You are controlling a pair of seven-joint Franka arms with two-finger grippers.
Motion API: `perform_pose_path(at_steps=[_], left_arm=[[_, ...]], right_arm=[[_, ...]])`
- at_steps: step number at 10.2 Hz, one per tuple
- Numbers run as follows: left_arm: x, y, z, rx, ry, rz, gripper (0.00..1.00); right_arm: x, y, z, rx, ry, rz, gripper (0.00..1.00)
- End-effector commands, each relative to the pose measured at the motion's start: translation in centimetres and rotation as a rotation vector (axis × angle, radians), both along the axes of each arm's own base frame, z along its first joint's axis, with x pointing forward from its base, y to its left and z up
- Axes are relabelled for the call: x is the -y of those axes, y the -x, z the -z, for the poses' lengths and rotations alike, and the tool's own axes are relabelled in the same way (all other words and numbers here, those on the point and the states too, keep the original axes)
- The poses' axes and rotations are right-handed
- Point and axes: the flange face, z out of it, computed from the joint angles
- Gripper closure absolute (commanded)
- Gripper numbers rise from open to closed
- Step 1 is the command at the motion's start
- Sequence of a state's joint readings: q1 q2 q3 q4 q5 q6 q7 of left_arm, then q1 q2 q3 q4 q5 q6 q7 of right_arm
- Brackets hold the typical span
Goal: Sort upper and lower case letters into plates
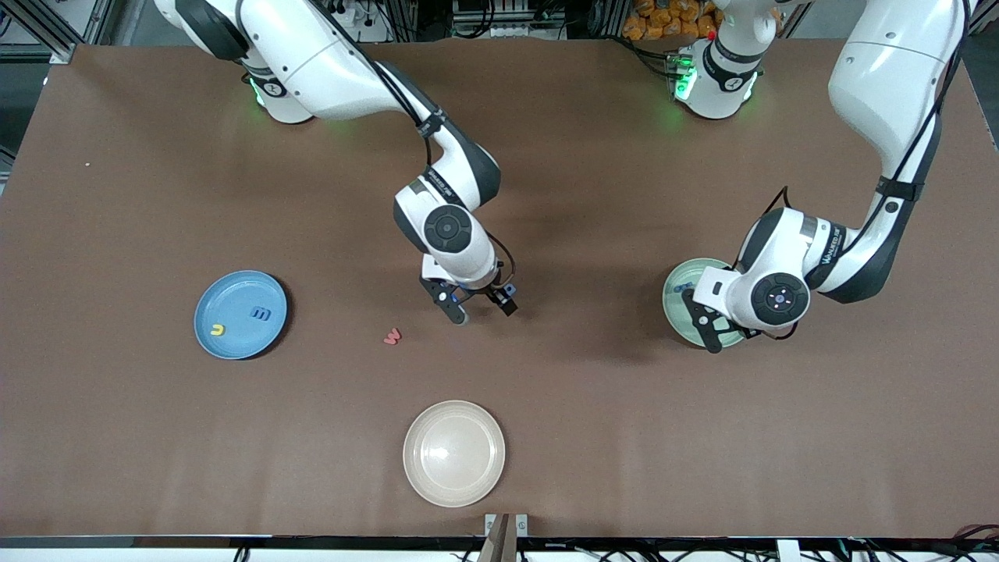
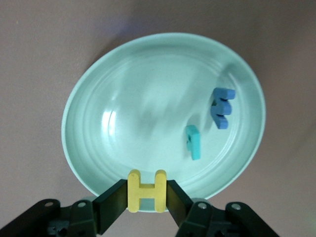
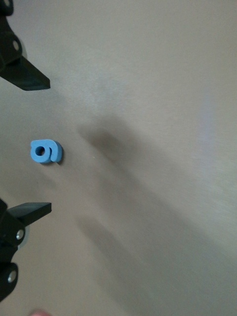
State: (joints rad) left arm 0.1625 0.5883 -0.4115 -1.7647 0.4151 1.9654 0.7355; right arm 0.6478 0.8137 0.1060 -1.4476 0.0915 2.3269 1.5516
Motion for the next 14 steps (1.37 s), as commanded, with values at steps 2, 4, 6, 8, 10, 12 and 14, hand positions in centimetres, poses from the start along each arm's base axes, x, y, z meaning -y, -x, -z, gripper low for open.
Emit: perform_pose_path(at_steps=[2, 4, 6, 8, 10, 12, 14], left_arm=[[-0.2, 0.2, 0.2, 0.006, -0.006, 0.035, 0.73], [-1.1, 0.1, 0.0, 0.005, 0.003, 0.011, 0.0], [-1.2, 0.1, 0.0, 0.004, 0.004, 0.007, 0.0], [-1.1, 0.0, -0.3, 0.009, 0.003, 0.009, 0.0], [0.0, 0.0, -1.2, 0.015, 0.02, 0.014, 0.0], [1.8, 0.1, -1.8, 0.0, 0.115, -0.061, 0.0], [4.7, -0.3, -2.9, 0.011, 0.166, -0.095, 0.0]], right_arm=[[-2.6, 1.7, 1.8, -0.006, 0.013, -0.017, 0.0], [-2.8, 2.1, 2.5, -0.009, 0.019, -0.019, 0.0], [-2.8, 2.3, 3.2, -0.003, 0.039, -0.029, 0.0], [-2.7, 2.3, 3.6, 0.009, 0.056, -0.035, 0.0], [-2.6, 2.2, 3.7, 0.022, 0.068, -0.041, 0.0], [-2.6, 2.0, 3.5, 0.027, 0.065, -0.039, 0.0], [-2.8, 2.1, 3.4, 0.028, 0.065, -0.031, 0.87]])
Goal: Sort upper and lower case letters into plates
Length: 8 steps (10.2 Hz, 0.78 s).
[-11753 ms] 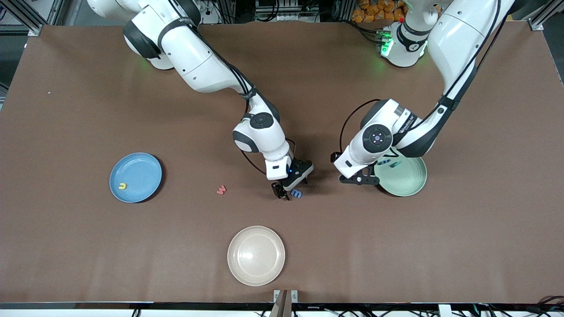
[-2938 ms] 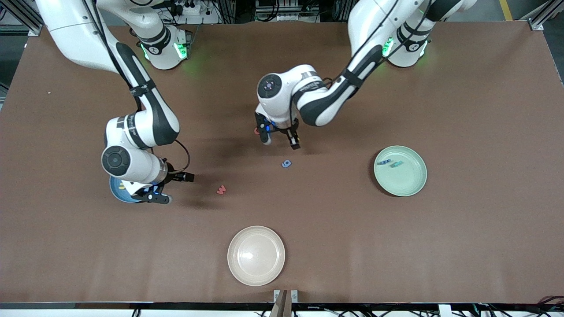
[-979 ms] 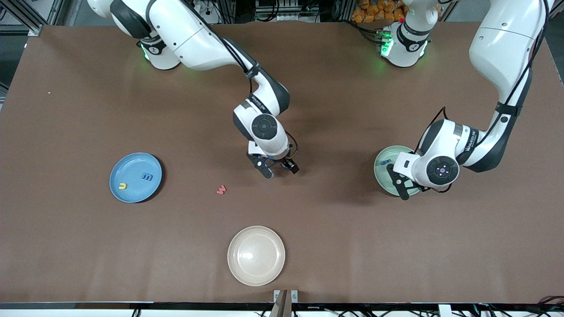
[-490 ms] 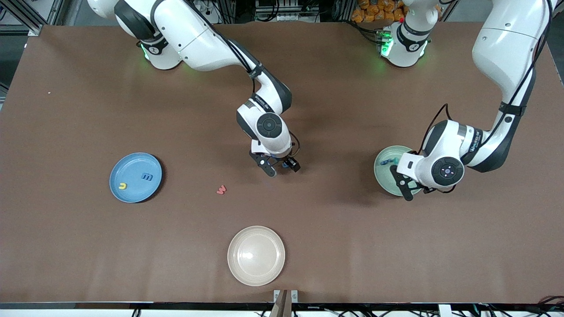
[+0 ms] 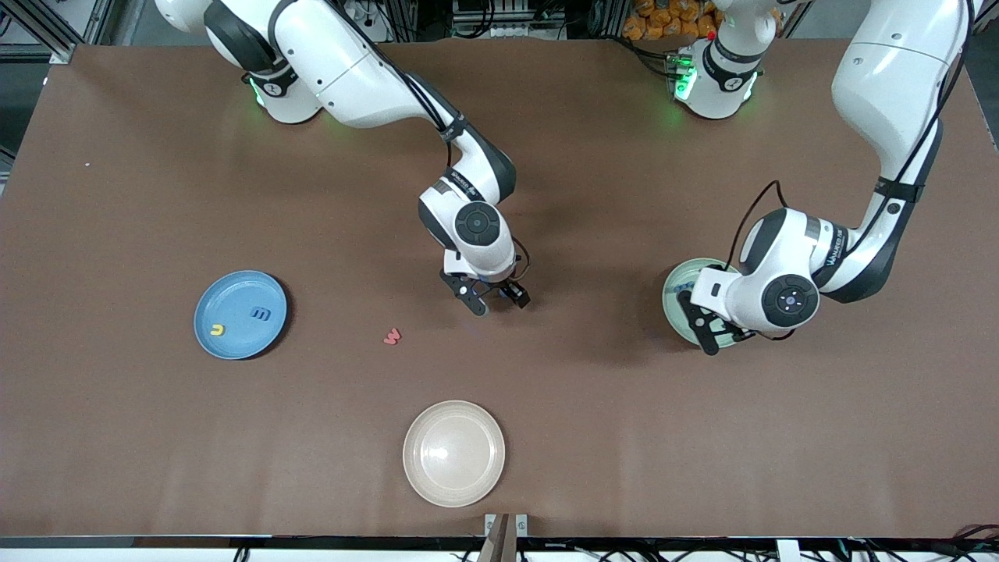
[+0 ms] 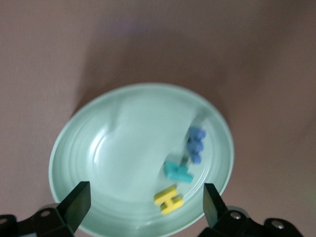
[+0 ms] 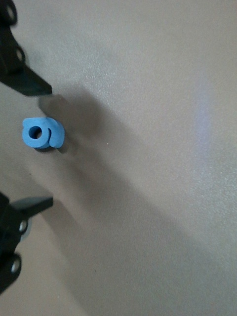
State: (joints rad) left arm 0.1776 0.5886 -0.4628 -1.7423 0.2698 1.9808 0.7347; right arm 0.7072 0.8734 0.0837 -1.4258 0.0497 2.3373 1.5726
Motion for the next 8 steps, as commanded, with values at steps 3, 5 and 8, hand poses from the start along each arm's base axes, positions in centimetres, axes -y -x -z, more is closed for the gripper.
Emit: perform_pose_path(at_steps=[3, 5, 8], left_arm=[[5.7, -0.1, -2.2, 0.062, 0.007, -0.155, 0.0], [9.9, 1.2, -2.6, 0.079, -0.025, -0.292, 0.0], [13.0, 0.5, -2.1, 0.176, 0.058, -0.351, 0.0]], right_arm=[[-1.7, 0.6, 0.0, 0.054, -0.003, -0.002, 1.0], [-1.7, 0.6, -0.1, 0.055, -0.004, -0.007, 1.0], [-0.6, -0.5, -1.1, 0.071, 0.011, -0.01, 1.0]])
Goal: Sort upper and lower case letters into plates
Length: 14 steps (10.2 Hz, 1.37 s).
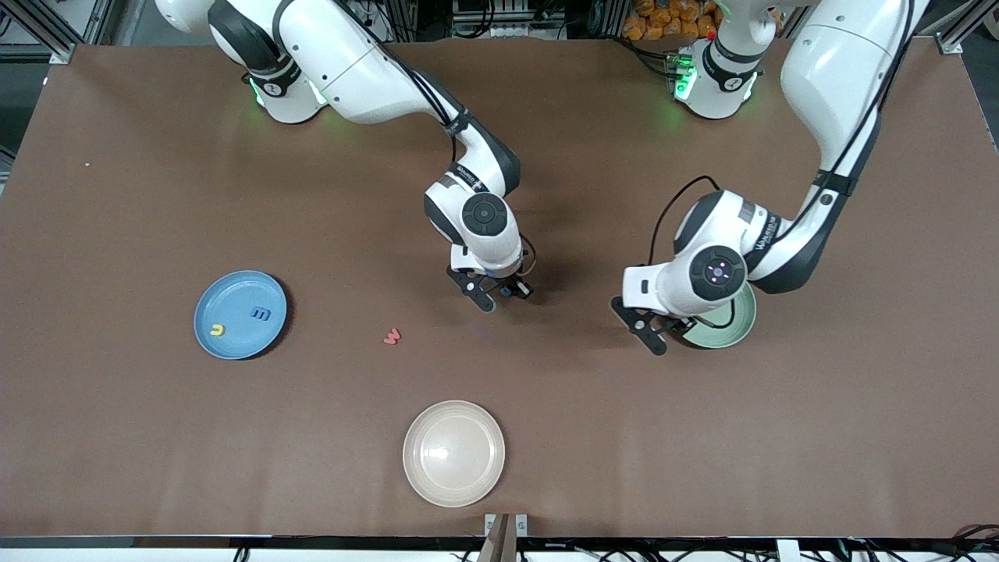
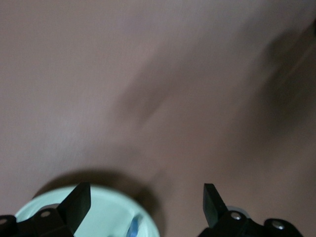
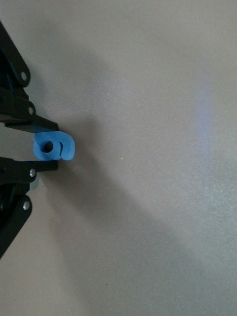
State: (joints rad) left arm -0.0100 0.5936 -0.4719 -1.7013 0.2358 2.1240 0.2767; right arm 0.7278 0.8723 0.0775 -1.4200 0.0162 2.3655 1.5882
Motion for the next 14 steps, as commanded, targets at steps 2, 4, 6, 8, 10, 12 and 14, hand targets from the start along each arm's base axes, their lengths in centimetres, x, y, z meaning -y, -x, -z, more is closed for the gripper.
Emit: perform_pose_path(at_steps=[2, 4, 6, 8, 10, 12, 14], left_arm=[[1.6, -0.1, 0.3, 0.024, 0.041, -0.09, 0.0], [3.8, 0.7, 0.3, 0.05, 0.049, -0.09, 0.0], [7.4, 2.2, 0.1, 0.068, 0.063, -0.111, 0.0], [12.8, 5.2, 0.5, 0.081, 0.085, -0.191, 0.0], [18.8, 9.0, 1.6, 0.083, 0.127, -0.278, 0.0], [24.3, 13.3, 1.6, 0.084, 0.149, -0.41, 0.0], [28.6, 17.3, 2.7, 0.139, 0.109, -0.512, 0.0]], right_arm=[[3.3, -3.0, -3.0, 0.031, 0.108, -0.048, 1.0], [9.1, -5.9, -6.3, -0.023, 0.168, -0.179, 1.0], [16.5, -8.0, -8.7, -0.048, 0.178, -0.267, 1.0], [26.0, -7.1, -10.1, -0.099, 0.186, -0.407, 1.0], [35.5, -7.2, -11.5, -0.128, 0.168, -0.51, 1.0], [42.4, -7.6, -10.8, -0.156, 0.146, -0.577, 1.0], [50.1, -8.1, -10.2, -0.17, 0.116, -0.639, 1.0]])
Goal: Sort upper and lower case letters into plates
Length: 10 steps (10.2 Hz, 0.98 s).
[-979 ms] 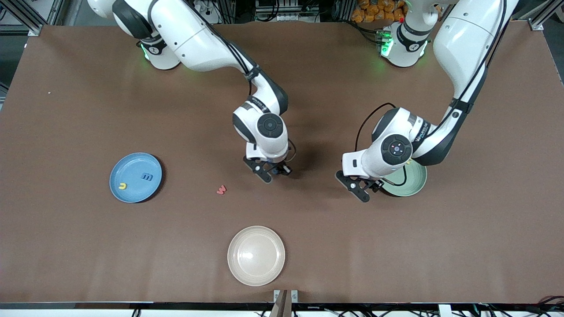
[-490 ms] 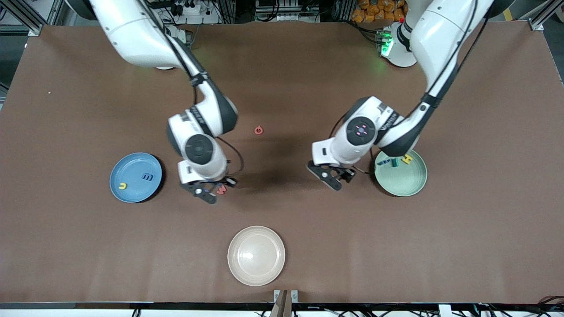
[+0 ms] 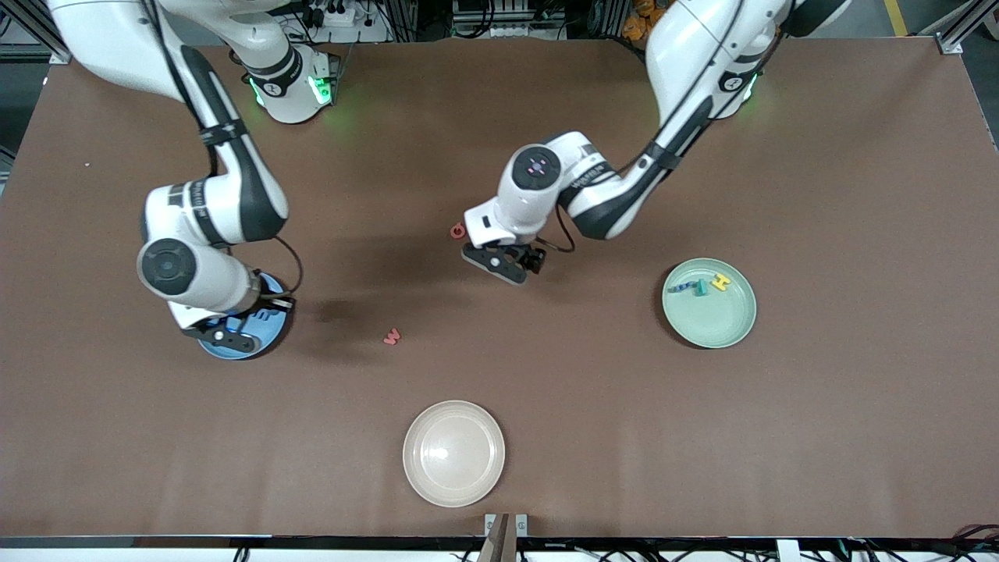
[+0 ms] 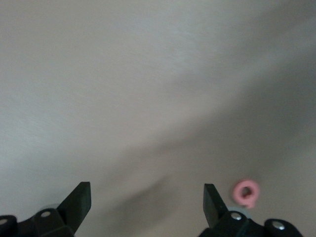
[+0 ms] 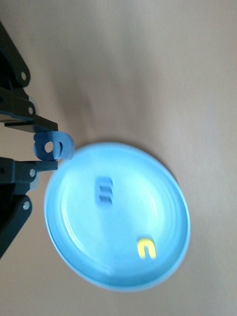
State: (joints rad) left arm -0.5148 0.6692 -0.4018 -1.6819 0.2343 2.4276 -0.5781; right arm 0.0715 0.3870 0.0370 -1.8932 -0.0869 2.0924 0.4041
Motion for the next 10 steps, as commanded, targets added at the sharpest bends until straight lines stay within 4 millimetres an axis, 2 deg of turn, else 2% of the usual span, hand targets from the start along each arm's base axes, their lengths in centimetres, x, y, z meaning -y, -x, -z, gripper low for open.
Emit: perform_pose_path(at_steps=[1, 3, 4, 5, 6, 8, 10], left_arm=[[4.7, 3.6, 0.6, 0.042, -0.02, -0.128, 0.0], [7.6, 5.4, 1.9, 0.023, -0.002, -0.245, 0.0], [9.2, 6.2, 2.6, 0.014, 0.014, -0.293, 0.0], [9.8, 6.6, 3.7, 0.018, 0.006, -0.329, 0.0], [9.8, 7.0, 5.3, 0.033, -0.019, -0.327, 0.0], [10.3, 8.3, 7.6, 0.051, -0.015, -0.357, 0.0], [10.2, 8.4, 7.9, 0.047, -0.018, -0.368, 0.01]], right_arm=[[5.8, 0.7, 0.3, -0.01, -0.024, -0.066, 1.0], [6.5, 0.5, 0.8, -0.006, -0.024, -0.06, 1.0], [6.6, 0.4, 1.0, -0.003, -0.025, -0.059, 0.89], [6.6, 0.4, 1.2, -0.001, -0.026, -0.059, 0.31], [6.6, 0.3, 1.2, 0.006, -0.026, -0.06, 0.0], [6.8, 0.1, 1.5, 0.006, -0.024, -0.059, 0.0], [6.8, 0.0, 1.8, 0.008, -0.025, -0.059, 0.0]])
